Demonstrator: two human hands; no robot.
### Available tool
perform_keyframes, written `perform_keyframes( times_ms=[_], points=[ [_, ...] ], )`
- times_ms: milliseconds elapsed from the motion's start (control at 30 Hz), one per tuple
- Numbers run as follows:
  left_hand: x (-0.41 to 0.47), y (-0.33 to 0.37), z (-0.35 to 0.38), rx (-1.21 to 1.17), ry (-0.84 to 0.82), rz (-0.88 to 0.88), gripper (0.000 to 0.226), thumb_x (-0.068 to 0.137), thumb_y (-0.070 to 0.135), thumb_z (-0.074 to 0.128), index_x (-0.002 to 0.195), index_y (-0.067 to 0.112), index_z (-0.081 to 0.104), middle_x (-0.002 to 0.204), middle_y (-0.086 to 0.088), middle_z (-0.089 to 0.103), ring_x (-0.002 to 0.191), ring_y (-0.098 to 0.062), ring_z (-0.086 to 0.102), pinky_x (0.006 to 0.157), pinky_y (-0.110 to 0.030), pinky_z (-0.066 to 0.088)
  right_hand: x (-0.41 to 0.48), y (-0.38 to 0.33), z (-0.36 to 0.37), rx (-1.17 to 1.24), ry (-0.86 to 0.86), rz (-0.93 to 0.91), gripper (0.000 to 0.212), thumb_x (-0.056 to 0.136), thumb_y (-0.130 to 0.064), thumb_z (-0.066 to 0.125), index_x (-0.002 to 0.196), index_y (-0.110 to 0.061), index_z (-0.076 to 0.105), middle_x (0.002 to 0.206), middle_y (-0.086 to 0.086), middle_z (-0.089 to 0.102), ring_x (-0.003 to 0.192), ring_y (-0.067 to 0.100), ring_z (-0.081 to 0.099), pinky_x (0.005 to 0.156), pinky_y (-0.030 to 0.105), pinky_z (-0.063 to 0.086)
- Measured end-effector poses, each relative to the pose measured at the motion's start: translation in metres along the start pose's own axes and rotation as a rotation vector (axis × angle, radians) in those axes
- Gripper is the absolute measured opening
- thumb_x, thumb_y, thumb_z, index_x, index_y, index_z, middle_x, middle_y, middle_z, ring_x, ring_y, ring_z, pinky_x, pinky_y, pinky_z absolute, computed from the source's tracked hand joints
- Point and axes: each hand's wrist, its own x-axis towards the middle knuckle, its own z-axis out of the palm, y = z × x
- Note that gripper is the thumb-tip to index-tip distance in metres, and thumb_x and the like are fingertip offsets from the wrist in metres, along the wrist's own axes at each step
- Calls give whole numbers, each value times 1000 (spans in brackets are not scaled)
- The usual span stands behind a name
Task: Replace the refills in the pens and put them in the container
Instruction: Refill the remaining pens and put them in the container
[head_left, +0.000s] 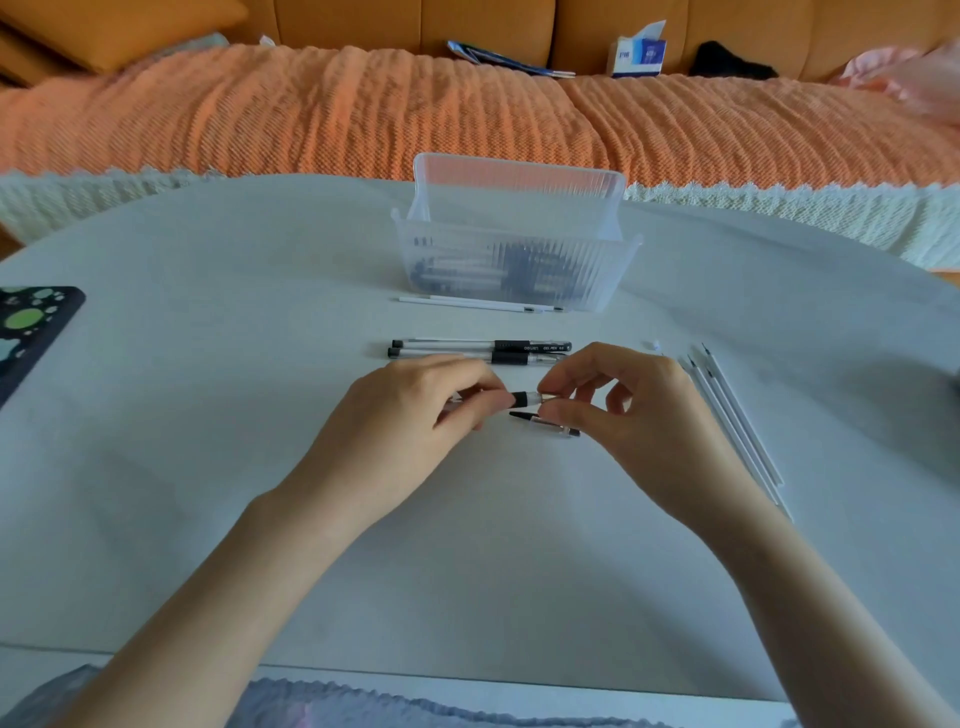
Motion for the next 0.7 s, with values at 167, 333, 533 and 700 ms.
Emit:
perform_keyframes(
  times_ms=[167, 333, 533, 700],
  points=[
    [0, -4, -1, 1, 28, -58, 23, 82, 52, 47, 80, 35, 62, 66, 23, 55, 66, -4, 53, 64, -28, 46, 1, 2, -2, -22, 17, -2, 9, 78, -14, 72, 79, -22, 68, 72, -13, 63, 64, -3, 51, 59, 9, 36],
    [1, -10, -7, 11, 63, -74, 22, 82, 50, 48, 79, 32, 61, 71, 20, 57, 68, -6, 53, 66, -32, 47, 2, 8, -12, -60, 92, 23, 5, 80, -19, 71, 79, -23, 68, 68, -15, 62, 61, -4, 50, 58, 5, 35],
    [0, -8, -7, 19, 106, -98, 14, 86, 42, 58, 84, 28, 60, 75, 18, 57, 72, -1, 52, 60, -22, 41, -4, 8, -3, -302, -70, -83, 5, 78, -33, 71, 80, -31, 67, 76, -16, 60, 76, 1, 44, 66, 11, 34],
    [0, -4, -5, 11, 86, -103, 13, 86, 40, 57, 86, 27, 59, 78, 17, 57, 72, -8, 53, 64, -31, 44, -6, 8, 6, -386, -148, -134, 9, 76, -36, 73, 83, -32, 68, 81, -14, 56, 82, 5, 40, 72, 30, 44]
  ],
)
